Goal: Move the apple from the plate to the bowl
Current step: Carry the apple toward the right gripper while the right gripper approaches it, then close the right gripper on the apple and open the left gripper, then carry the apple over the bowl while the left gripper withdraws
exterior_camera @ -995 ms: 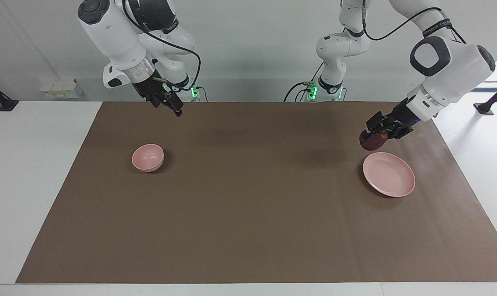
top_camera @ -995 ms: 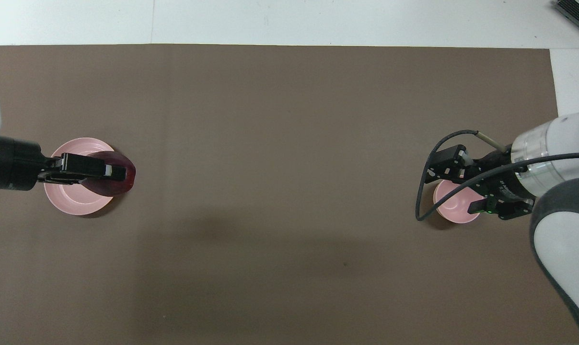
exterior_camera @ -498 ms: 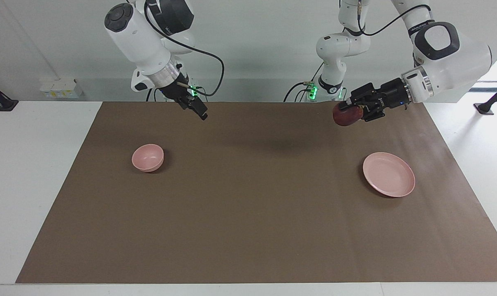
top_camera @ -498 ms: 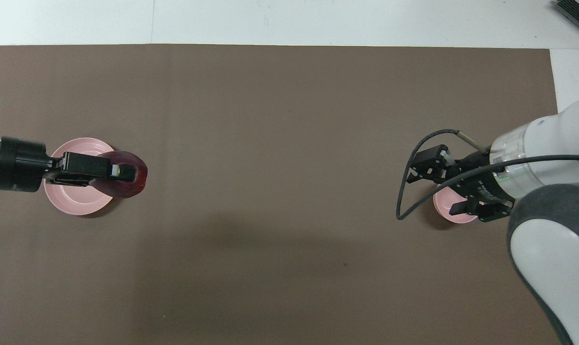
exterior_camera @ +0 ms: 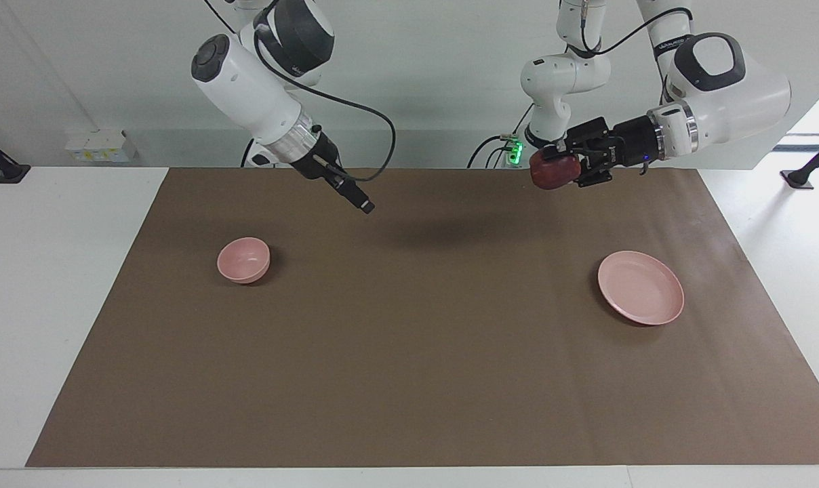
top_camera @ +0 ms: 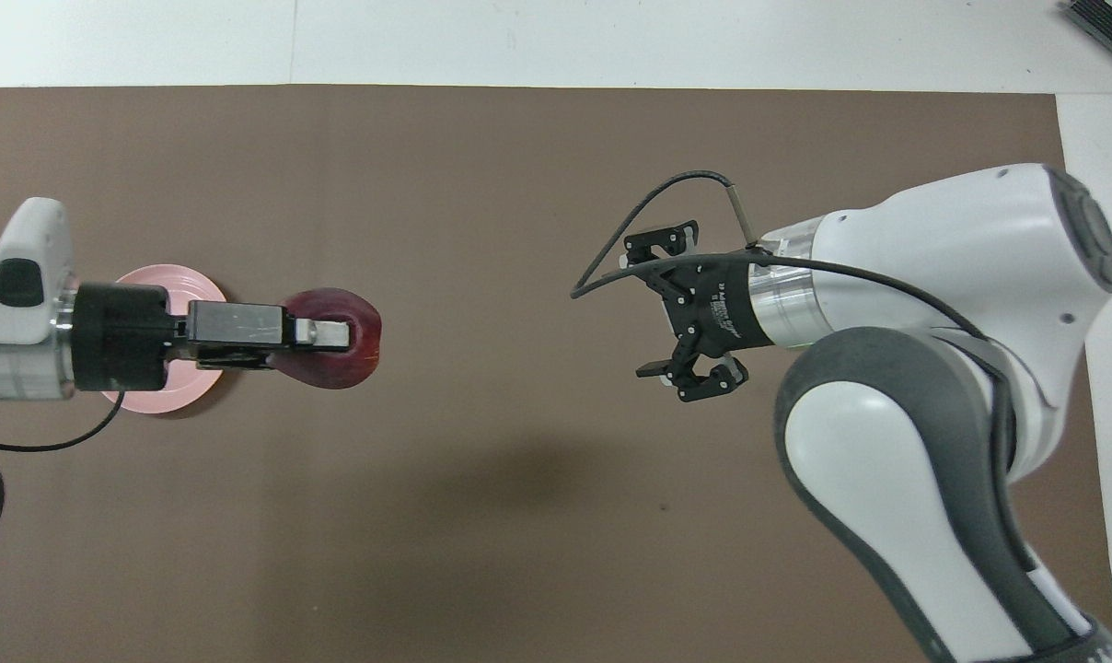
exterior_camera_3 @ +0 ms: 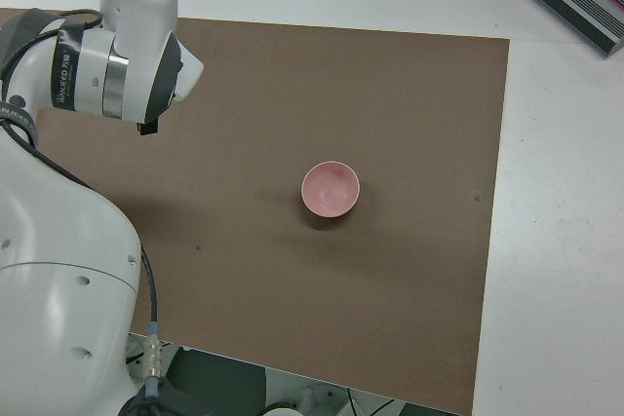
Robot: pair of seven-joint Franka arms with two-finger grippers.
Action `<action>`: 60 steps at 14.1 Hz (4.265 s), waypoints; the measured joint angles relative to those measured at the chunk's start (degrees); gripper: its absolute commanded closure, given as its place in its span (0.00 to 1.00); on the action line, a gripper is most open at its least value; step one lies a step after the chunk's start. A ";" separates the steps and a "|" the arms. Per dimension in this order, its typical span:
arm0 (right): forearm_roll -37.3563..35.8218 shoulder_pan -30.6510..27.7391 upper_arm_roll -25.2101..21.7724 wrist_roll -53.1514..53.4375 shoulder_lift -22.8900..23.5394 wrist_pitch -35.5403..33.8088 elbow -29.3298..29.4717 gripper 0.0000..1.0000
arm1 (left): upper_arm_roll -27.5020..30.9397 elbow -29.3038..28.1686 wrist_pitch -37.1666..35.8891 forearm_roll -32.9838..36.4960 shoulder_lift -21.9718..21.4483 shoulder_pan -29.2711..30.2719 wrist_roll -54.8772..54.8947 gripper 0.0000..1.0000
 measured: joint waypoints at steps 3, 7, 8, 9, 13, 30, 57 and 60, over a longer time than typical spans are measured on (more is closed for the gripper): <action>6.72 3.07 0.00 6.79 1.85 7.00 0.04 0.00 | -0.23 -2.38 7.81 -3.10 -0.96 -7.24 -1.00 1.00; 14.24 5.01 0.01 11.02 2.21 8.26 0.21 0.00 | 0.08 -3.11 9.19 -3.69 -1.14 -8.52 -1.05 1.00; 15.75 4.99 -0.01 11.04 2.20 7.41 0.27 0.00 | 0.15 -3.20 9.22 -3.69 -1.16 -8.52 -1.05 1.00; 17.23 4.98 -0.03 11.04 2.18 6.47 0.32 0.00 | 0.08 -3.31 9.49 -3.69 -1.16 -8.68 -1.05 1.00; 20.43 4.98 -0.04 11.04 1.61 0.77 0.52 0.00 | -0.12 -3.65 11.92 -3.72 -1.16 -10.11 -1.05 1.00; 22.34 6.29 0.40 12.22 1.03 0.77 0.56 0.93 | -0.47 -3.92 14.56 -3.67 -1.22 -13.05 -1.45 1.00; -19.00 -5.11 -0.46 -18.80 4.03 1.14 1.51 0.95 | 0.62 9.07 3.05 49.17 -2.71 -7.97 -23.82 0.00; -31.08 -7.28 -0.46 -31.70 4.40 1.14 1.58 0.94 | 0.81 9.14 1.45 56.91 -2.71 -5.94 -21.96 0.00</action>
